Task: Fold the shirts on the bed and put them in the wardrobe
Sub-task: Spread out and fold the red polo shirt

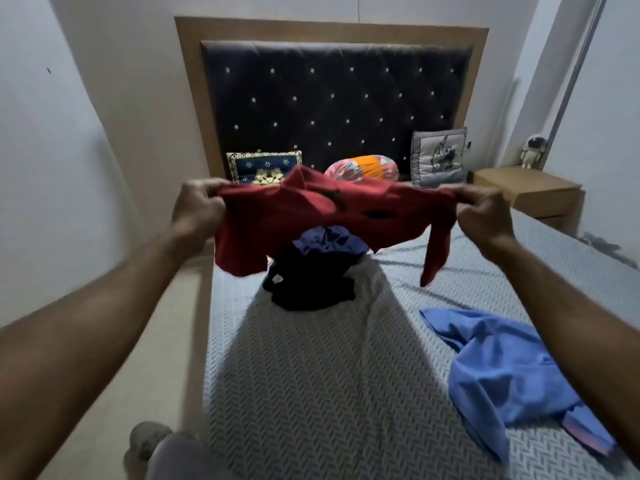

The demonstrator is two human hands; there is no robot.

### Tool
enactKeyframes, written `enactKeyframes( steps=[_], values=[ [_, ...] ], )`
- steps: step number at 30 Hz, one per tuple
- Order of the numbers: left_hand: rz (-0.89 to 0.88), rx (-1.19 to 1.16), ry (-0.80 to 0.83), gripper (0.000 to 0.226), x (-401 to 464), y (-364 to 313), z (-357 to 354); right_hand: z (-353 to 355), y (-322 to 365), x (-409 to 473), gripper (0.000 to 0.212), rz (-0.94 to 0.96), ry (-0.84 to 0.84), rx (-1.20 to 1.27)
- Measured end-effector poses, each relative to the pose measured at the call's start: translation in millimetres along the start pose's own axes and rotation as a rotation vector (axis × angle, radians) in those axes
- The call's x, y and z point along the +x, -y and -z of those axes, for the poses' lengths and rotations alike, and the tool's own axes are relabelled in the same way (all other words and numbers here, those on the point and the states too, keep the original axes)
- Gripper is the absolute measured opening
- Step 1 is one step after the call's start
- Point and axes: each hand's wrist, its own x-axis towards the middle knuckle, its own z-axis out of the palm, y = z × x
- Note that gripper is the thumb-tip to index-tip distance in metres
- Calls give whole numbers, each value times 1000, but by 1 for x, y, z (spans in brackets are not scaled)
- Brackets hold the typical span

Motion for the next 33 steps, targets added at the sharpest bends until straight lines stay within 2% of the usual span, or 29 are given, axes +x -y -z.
enactKeyframes(
  steps=[2,4,7,10,13,15,17,19,21,23,24,26,28,29,31,33],
  values=[
    [56,130,130,44,-59,9,-9,-7,-46,-48,33,-69,104,-115],
    [60,317,281,42,-116,49,-22,-13,-86,-91,33,-127,187,-192],
    [185,452,428,29,-175,110,-41,-22,-137,-170,38,-165,347,-331],
    [153,590,599,32,-240,168,-58,-23,-191,-242,44,-253,520,-439],
    [199,705,854,21,-290,201,-67,-23,-223,-296,45,-321,871,-583],
    [174,768,971,32,-307,204,-68,-24,-226,-309,56,-245,1033,-732],
    [91,891,979,41,-306,192,-68,-29,-218,-306,39,-200,938,-817],
    [26,970,897,37,-302,181,-75,-41,-211,-299,50,-145,831,-843],
    [24,808,870,39,-301,171,-91,-61,-200,-293,59,-116,804,-757],
    [151,521,897,39,-306,161,-112,-84,-188,-290,67,-213,849,-590],
    [237,423,921,47,-309,156,-122,-93,-185,-290,67,-294,883,-528],
    [326,272,934,48,-318,155,-142,-107,-187,-294,53,-416,888,-391],
    [311,170,928,34,-325,154,-155,-107,-192,-302,28,-461,851,-202],
    [293,127,933,31,-327,153,-157,-102,-192,-307,26,-432,843,-126],
    [224,117,1005,41,-328,149,-149,-86,-193,-317,34,-262,867,-45],
    [130,210,1198,42,-330,146,-139,-67,-198,-330,37,-91,997,-125]
  ],
)
